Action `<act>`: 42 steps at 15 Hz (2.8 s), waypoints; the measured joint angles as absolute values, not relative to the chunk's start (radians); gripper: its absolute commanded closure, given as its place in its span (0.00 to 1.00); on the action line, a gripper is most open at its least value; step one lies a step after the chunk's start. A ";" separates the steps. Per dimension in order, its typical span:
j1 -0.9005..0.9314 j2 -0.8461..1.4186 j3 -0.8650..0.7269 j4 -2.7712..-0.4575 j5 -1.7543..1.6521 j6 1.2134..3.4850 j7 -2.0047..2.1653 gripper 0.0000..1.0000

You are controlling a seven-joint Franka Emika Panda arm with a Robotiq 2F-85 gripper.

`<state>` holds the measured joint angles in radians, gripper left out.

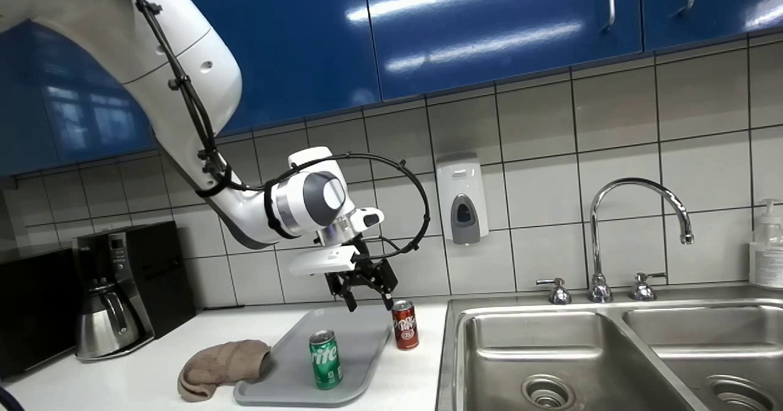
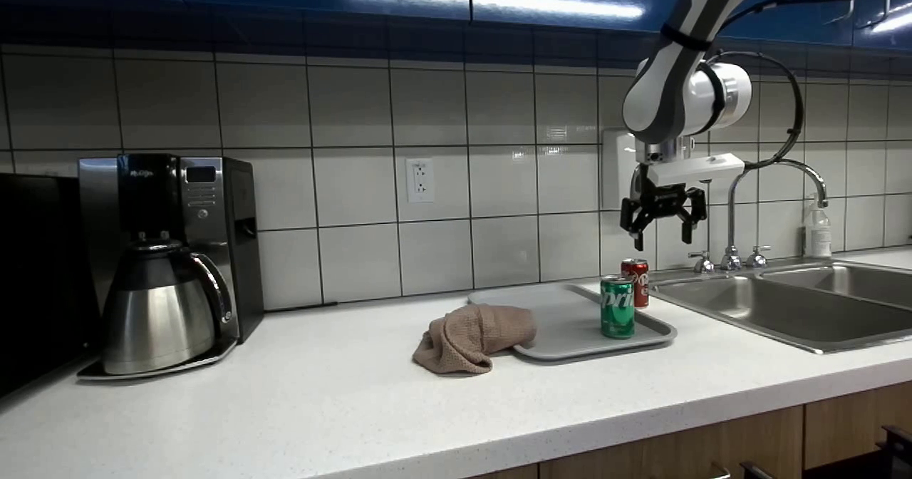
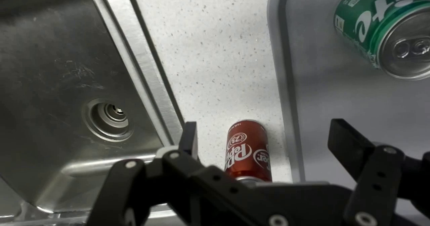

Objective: Put the cans on the tray

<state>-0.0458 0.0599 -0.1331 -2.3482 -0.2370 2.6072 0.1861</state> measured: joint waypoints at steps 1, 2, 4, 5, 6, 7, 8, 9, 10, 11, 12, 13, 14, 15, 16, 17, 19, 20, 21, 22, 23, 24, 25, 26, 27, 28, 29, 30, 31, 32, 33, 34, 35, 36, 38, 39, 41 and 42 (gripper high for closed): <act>-0.048 0.061 -0.134 -2.348 -0.237 2.607 0.188 0.00; -0.048 0.062 -0.134 -2.348 -0.237 2.607 0.189 0.00; -0.048 0.063 -0.134 -2.348 -0.237 2.607 0.191 0.00; -0.048 0.063 -0.134 -2.348 -0.237 2.607 0.191 0.00; -0.048 0.063 -0.134 -2.348 -0.237 2.607 0.192 0.00; -0.048 0.063 -0.134 -2.348 -0.237 2.607 0.192 0.00; -0.048 0.063 -0.134 -2.348 -0.237 2.607 0.192 0.00; -0.048 0.063 -0.134 -2.348 -0.237 2.607 0.192 0.00; -0.048 0.064 -0.134 -2.348 -0.237 2.607 0.192 0.00; -0.048 0.065 -0.133 -2.348 -0.237 2.607 0.192 0.00; -0.047 0.068 -0.133 -2.348 -0.239 2.607 0.193 0.00; -0.046 0.072 -0.132 -2.348 -0.243 2.607 0.200 0.00; -0.044 0.076 -0.132 -2.348 -0.255 2.607 0.216 0.00; -0.041 0.082 -0.132 -2.347 -0.275 2.607 0.240 0.00; -0.040 0.088 -0.132 -2.345 -0.295 2.608 0.266 0.00; -0.039 0.095 -0.132 -2.343 -0.317 2.608 0.294 0.00; -0.039 0.113 -0.134 -2.331 -0.354 2.608 0.344 0.00; -0.039 0.124 -0.137 -2.323 -0.363 2.608 0.360 0.00; -0.039 0.137 -0.141 -2.313 -0.364 2.608 0.369 0.00; -0.039 0.151 -0.145 -2.302 -0.364 2.608 0.374 0.00; -0.039 0.166 -0.151 -2.290 -0.364 2.608 0.376 0.00; -0.040 0.183 -0.157 -2.277 -0.364 2.608 0.377 0.00; -0.040 0.200 -0.160 -2.263 -0.359 2.608 0.376 0.00; -0.041 0.220 -0.162 -2.247 -0.350 2.609 0.374 0.00; -0.041 0.239 -0.162 -2.232 -0.332 2.612 0.365 0.00; -0.041 0.259 -0.162 -2.217 -0.302 2.617 0.348 0.00; -0.042 0.278 -0.159 -2.202 -0.260 2.621 0.318 0.00; -0.042 0.295 -0.157 -2.187 -0.223 2.623 0.290 0.00; -0.044 0.313 -0.155 -2.169 -0.189 2.624 0.264 0.00; -0.044 0.329 -0.155 -2.153 -0.165 2.624 0.245 0.00; -0.046 0.343 -0.155 -2.136 -0.147 2.624 0.231 0.00; -0.048 0.358 -0.155 -2.119 -0.133 2.624 0.221 0.00; -0.051 0.371 -0.155 -2.101 -0.124 2.624 0.213 0.00; -0.053 0.386 -0.155 -2.083 -0.115 2.624 0.206 0.00; -0.056 0.410 -0.155 -2.051 -0.103 2.623 0.195 0.00; -0.057 0.423 -0.155 -2.035 -0.097 2.622 0.189 0.00; -0.059 0.449 -0.154 -2.004 -0.083 2.621 0.172 0.00; -0.060 0.463 -0.153 -1.989 -0.074 2.620 0.164 0.00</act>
<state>-0.0599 0.4632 -0.1528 -1.9888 -0.0740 2.6205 0.1638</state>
